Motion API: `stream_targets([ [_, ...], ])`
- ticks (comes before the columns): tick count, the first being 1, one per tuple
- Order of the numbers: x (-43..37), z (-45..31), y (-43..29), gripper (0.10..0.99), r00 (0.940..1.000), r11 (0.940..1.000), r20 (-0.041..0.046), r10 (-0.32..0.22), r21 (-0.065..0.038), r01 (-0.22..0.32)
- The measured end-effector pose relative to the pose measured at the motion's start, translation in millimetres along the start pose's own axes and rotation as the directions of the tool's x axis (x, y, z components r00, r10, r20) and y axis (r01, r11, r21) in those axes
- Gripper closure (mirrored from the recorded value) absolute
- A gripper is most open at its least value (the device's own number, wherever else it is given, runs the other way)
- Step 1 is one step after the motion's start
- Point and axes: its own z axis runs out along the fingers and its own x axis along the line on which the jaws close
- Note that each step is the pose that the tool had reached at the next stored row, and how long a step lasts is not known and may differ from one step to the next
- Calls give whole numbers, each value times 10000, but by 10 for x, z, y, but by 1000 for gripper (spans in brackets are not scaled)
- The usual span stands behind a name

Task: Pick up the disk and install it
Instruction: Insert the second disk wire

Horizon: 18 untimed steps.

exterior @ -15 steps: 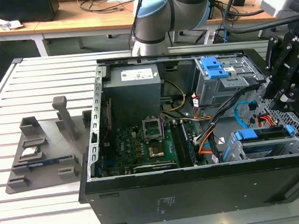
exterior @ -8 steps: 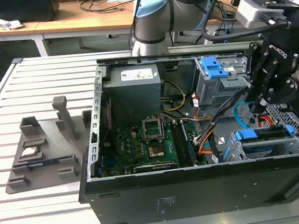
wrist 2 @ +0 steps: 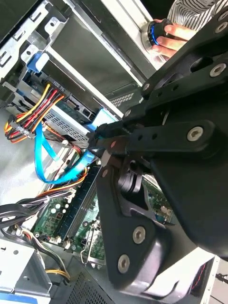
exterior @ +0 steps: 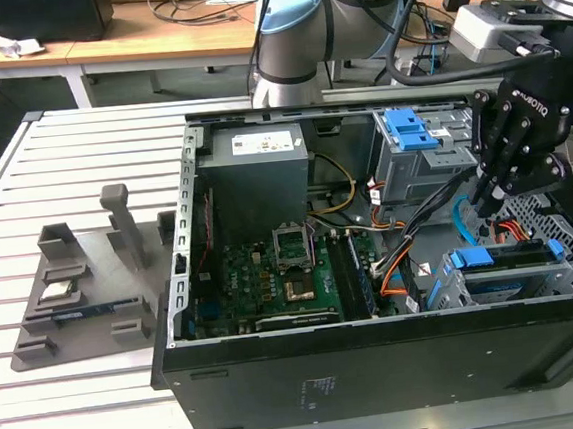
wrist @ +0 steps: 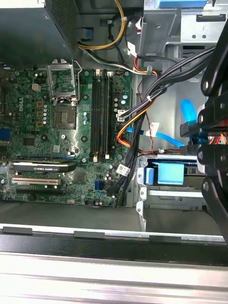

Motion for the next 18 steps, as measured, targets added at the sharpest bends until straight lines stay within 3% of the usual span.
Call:
stream_targets([
  [1,0,0,0,925,10000,10000,0,0,0,0],
  [7,3,1,0,925,10000,10000,3,-2,0,2],
  [12,122,10,2,925,10000,10000,-8,-1,0,1],
  [18,159,108,-73,925,10000,10000,-49,2,-1,-2],
])
